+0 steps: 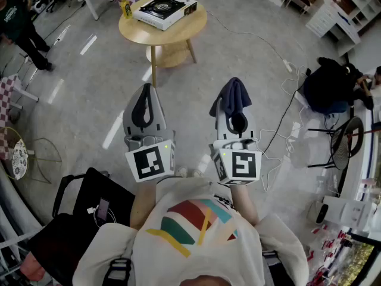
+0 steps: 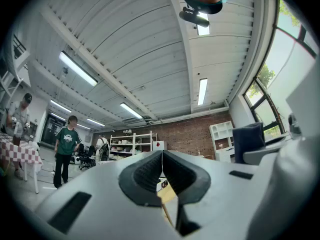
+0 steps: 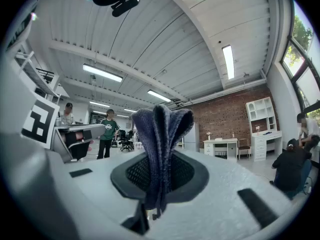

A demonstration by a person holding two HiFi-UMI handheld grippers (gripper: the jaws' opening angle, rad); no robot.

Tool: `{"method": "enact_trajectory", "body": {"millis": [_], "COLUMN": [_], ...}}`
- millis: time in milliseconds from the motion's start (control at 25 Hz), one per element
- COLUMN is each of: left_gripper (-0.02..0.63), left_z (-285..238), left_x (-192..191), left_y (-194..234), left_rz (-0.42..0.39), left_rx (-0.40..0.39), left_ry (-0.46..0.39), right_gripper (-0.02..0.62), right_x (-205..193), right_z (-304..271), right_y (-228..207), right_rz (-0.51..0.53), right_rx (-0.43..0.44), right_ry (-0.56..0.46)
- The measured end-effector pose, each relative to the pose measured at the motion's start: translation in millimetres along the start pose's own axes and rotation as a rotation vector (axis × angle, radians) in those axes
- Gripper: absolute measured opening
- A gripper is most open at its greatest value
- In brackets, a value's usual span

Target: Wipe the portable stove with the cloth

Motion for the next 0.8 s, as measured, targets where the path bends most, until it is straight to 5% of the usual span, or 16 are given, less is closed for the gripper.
{"method": "enact_trajectory", "body": {"millis": [800], "left_gripper": [0.006], "left_z": [5.1], "left_x": [-3.1], "left_y": [23.9], "left_rz": [-0.002], "left_rx": [0.009], "left_ry": [-0.033], "right_gripper": [0.031], "right_x": [-6.4], "right_z": [-7.3], "right_y": [27.6], "right_rz": [0.023], "right_rx": [0.062], "right_ry": [-0.001]}}
Point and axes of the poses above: the fingertips, and each gripper's own axes: z backward along the fingers, y to its left, x out of its top, the point moved 5 cm from there along z, backward along the fingers, and after that the axes turned 12 degrees about -x, right-handed, at the moved point
